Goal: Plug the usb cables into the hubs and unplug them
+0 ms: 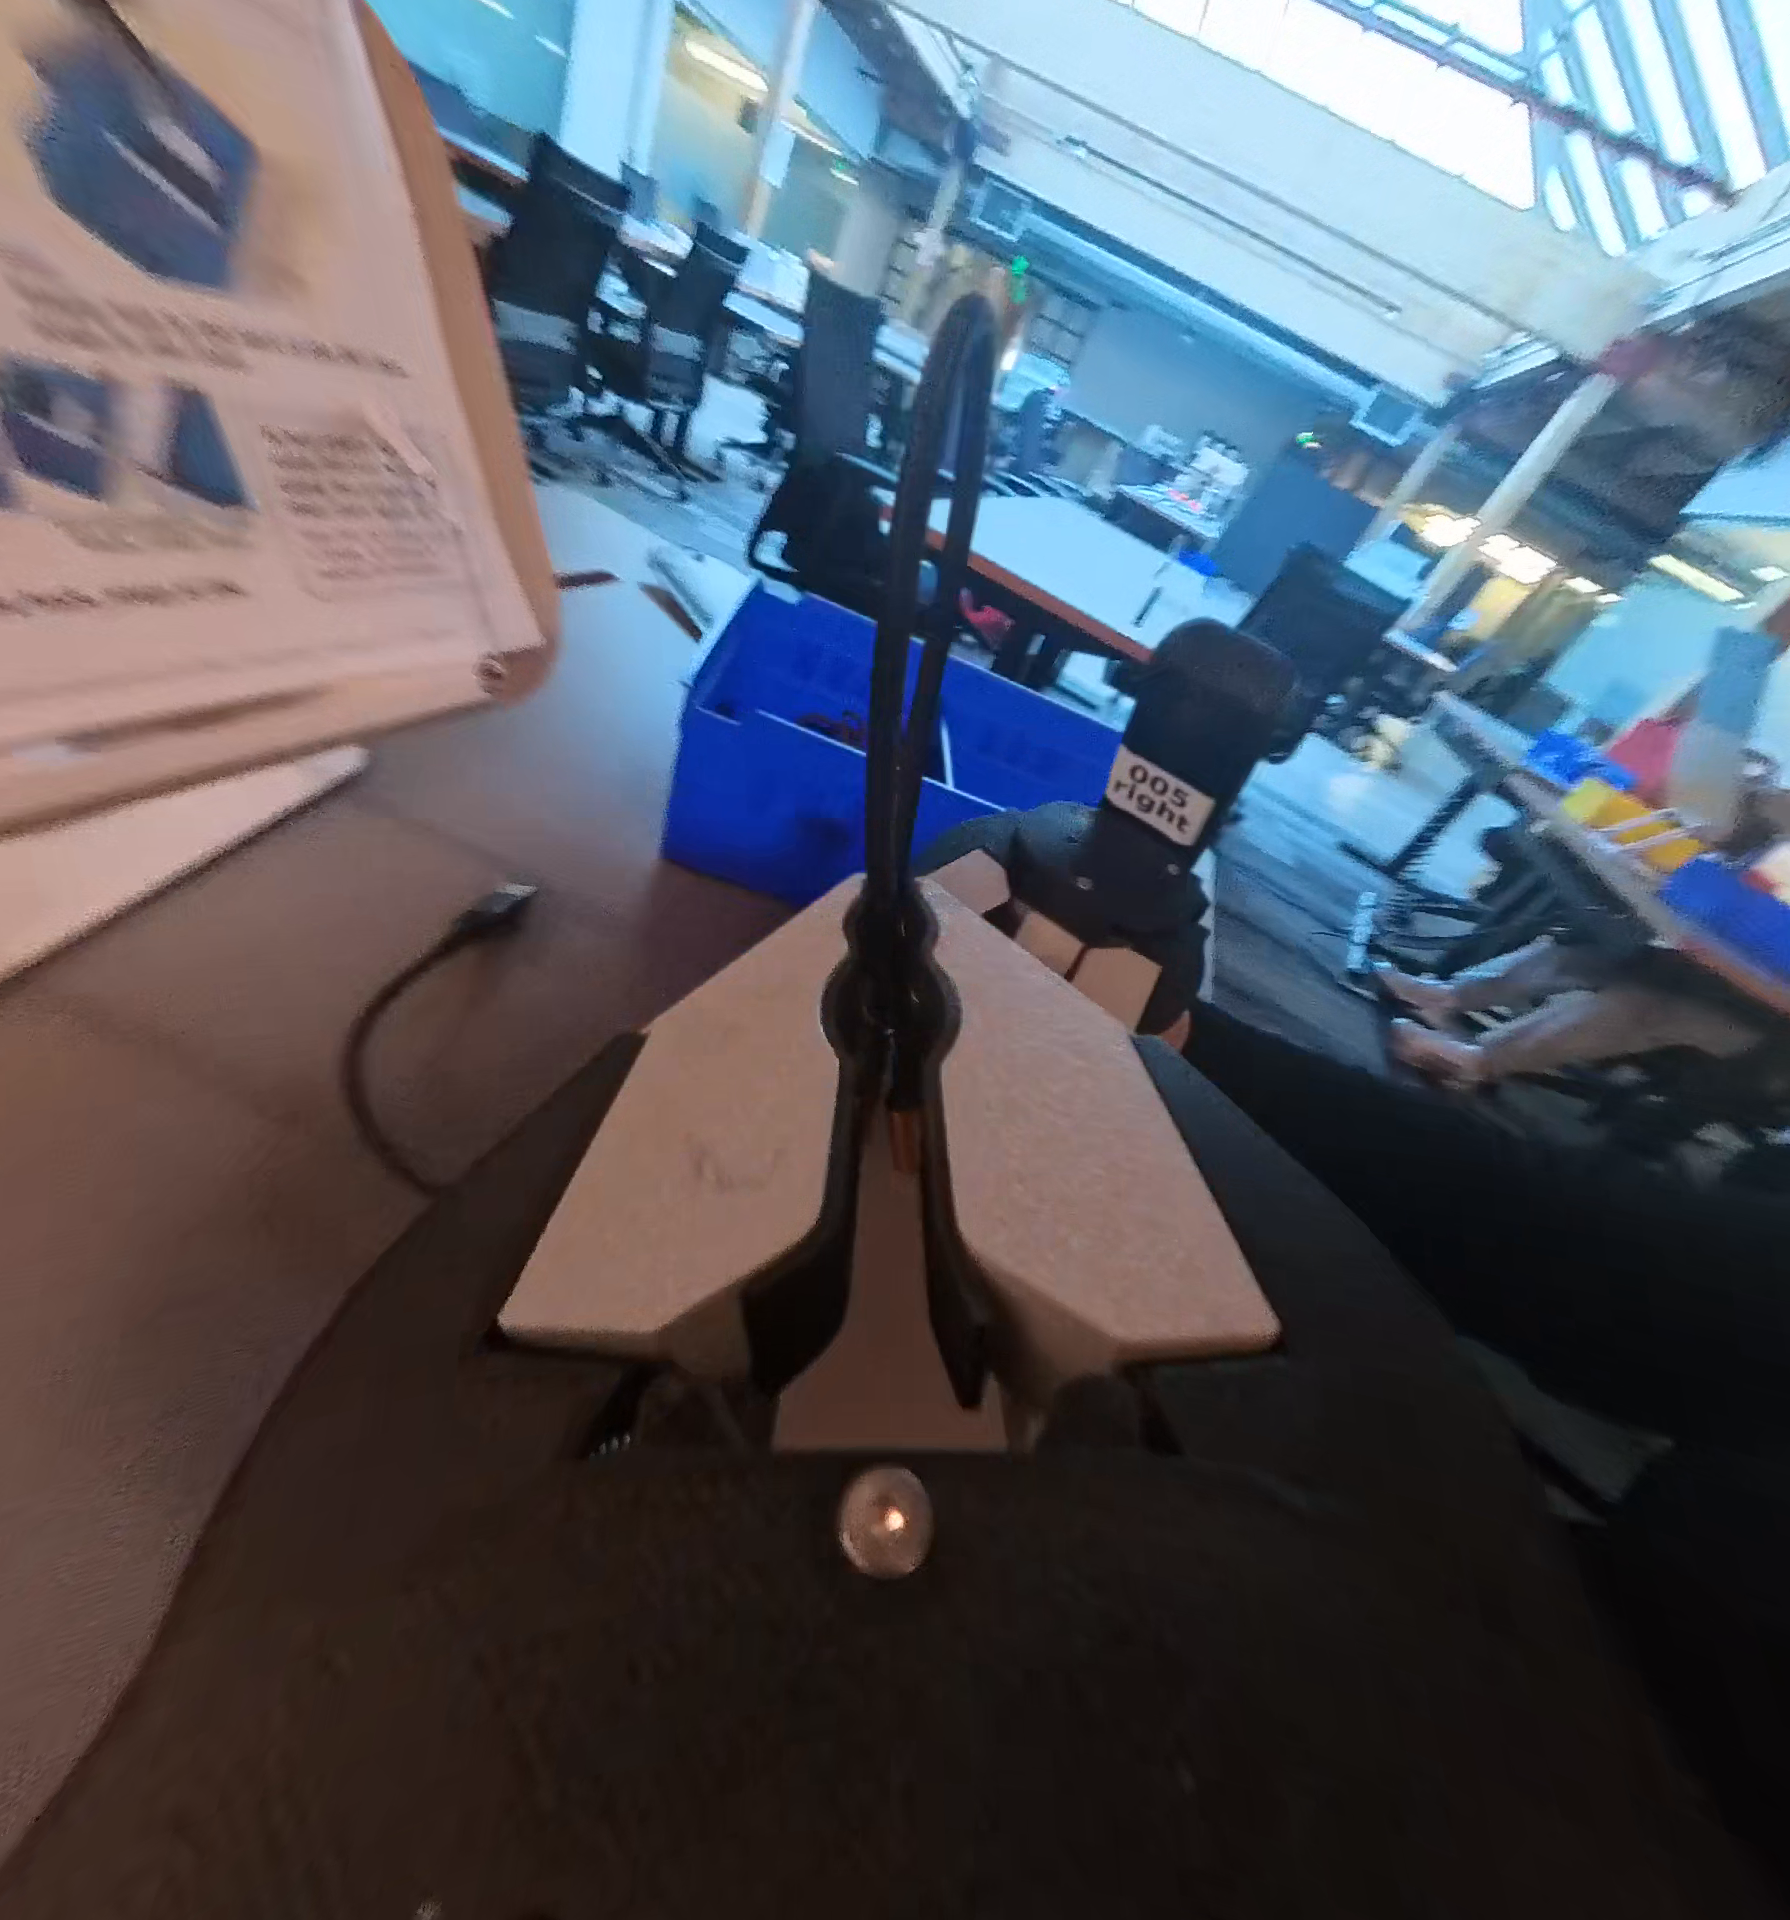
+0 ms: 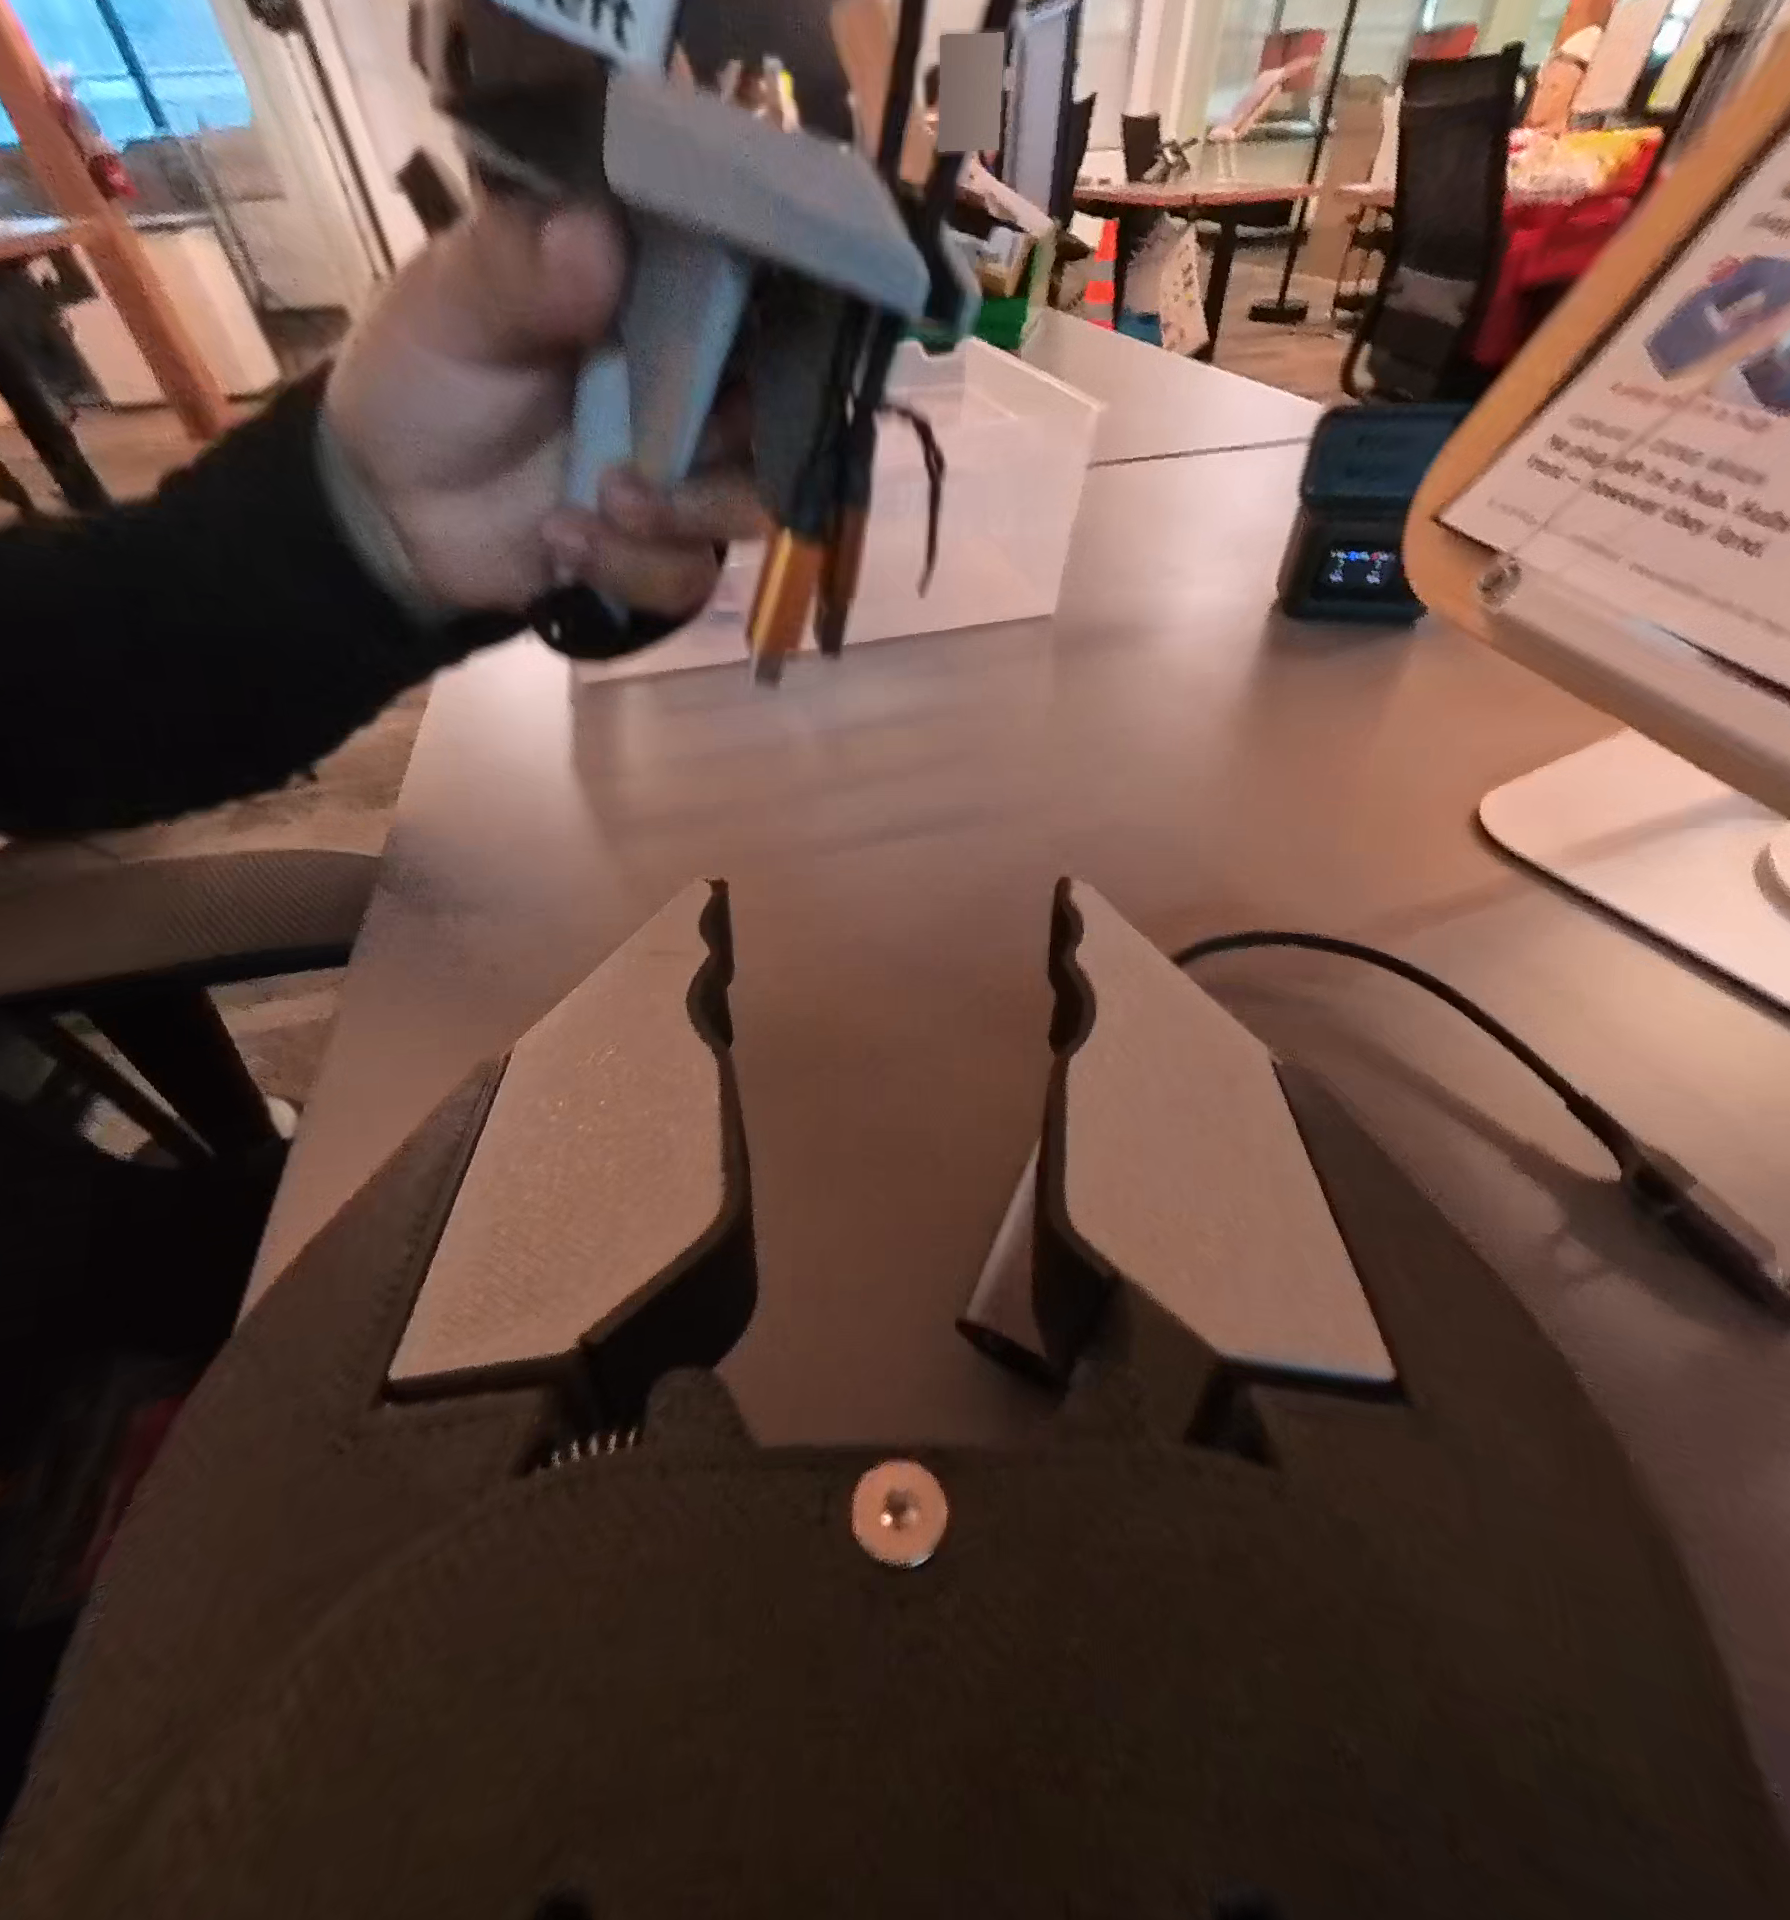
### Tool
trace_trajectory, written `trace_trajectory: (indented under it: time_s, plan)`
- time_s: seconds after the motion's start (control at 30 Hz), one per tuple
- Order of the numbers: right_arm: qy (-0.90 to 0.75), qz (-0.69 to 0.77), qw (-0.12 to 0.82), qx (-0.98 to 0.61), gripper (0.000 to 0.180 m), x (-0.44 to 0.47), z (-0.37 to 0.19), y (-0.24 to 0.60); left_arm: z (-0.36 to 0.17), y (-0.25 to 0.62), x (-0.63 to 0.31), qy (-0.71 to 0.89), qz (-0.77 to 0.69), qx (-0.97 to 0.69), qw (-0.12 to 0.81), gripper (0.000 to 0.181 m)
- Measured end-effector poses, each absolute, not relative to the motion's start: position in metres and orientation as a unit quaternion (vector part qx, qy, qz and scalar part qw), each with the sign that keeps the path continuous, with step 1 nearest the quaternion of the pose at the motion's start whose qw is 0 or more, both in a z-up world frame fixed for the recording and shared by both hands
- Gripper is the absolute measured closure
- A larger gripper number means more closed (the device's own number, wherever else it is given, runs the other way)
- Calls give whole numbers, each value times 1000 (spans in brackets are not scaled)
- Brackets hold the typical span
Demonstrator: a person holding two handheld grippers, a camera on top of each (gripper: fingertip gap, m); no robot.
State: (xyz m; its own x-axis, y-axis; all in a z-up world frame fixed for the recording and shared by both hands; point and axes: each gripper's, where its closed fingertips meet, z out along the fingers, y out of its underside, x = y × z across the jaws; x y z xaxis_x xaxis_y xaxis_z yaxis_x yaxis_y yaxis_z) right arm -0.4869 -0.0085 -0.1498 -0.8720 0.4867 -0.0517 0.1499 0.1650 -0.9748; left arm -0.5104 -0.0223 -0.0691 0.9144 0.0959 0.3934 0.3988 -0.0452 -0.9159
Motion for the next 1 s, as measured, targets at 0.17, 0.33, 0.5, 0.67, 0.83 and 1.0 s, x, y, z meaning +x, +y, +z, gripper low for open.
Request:
trace_trajectory:
  time_s: [0.17,0.33,0.5,0.67,0.83,1.0]
  plan:
    - [-732,619,74,-274,126,-502,-159,2,-99,25,-516,-153,-161,-703,676,179]
    - [-702,654,-3,-283,139,-506,-152,1,-117,33,-515,-144,-149,-723,660,179]
    - [-710,645,-75,-274,152,-500,-162,-13,-112,34,-515,-160,-164,-701,676,179]
    - [-725,627,22,-285,163,-511,-162,-7,-110,27,-523,-174,-159,-696,678,178]
    - [-721,614,113,-302,170,-518,-150,17,-133,15,-524,-163,-145,-749,626,166]
    - [-721,608,126,-306,170,-516,-150,24,-145,22,-520,-150,-114,-769,612,173]
